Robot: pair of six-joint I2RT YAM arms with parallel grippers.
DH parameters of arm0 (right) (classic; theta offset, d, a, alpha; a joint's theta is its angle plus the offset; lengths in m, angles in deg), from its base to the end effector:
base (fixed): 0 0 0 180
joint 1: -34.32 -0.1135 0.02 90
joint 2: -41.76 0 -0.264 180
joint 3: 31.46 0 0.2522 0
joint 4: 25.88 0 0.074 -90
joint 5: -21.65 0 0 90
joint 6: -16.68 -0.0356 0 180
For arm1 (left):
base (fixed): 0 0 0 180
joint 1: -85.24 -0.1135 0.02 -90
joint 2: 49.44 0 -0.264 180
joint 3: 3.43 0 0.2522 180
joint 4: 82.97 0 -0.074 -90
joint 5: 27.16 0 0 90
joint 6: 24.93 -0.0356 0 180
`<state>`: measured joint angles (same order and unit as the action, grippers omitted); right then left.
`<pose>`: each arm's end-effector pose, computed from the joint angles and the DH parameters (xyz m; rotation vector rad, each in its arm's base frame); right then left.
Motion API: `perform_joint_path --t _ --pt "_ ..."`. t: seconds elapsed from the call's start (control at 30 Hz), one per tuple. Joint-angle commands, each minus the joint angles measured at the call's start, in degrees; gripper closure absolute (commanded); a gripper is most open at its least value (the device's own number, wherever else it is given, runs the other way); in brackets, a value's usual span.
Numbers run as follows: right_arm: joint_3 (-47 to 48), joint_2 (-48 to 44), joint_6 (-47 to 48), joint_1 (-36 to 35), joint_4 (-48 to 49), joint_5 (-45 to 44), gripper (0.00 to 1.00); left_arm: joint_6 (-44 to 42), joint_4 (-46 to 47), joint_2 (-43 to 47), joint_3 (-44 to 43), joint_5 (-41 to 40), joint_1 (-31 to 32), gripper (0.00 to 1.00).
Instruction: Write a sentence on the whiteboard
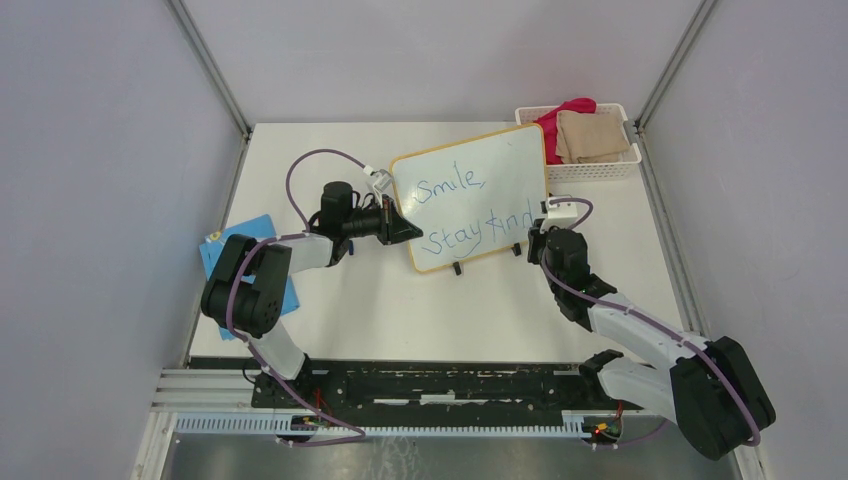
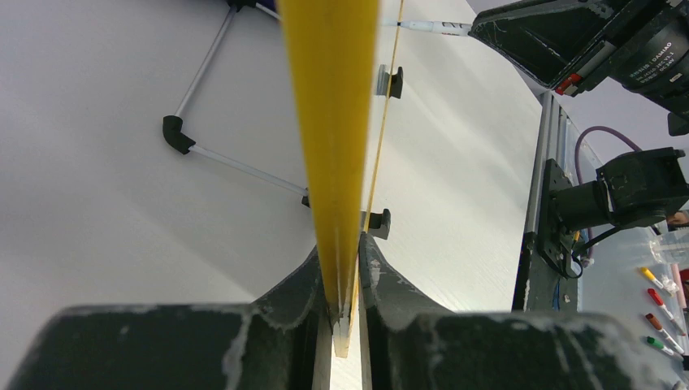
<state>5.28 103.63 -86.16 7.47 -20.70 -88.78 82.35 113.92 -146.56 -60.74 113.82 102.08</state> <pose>0.2062 0.0904 0.2026 0.0064 1.8983 0.1289 0.3129 -0.1236 0.1764 0.6022 1.9312 -1.2543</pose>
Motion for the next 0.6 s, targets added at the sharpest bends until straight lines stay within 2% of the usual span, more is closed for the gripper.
perform_joint_path --t 0.0,0.57 --pt "0.0 0.4 -0.7 0.0 -0.6 -2.4 1.0 -3.6 -5.2 -0.5 -0.2 -3.6 1.0 0.98" --pt "2.8 0.5 -1.0 1.2 0.6 -7.6 1.0 -3.8 -5.4 -0.5 -0.1 -3.7 1.1 0.98"
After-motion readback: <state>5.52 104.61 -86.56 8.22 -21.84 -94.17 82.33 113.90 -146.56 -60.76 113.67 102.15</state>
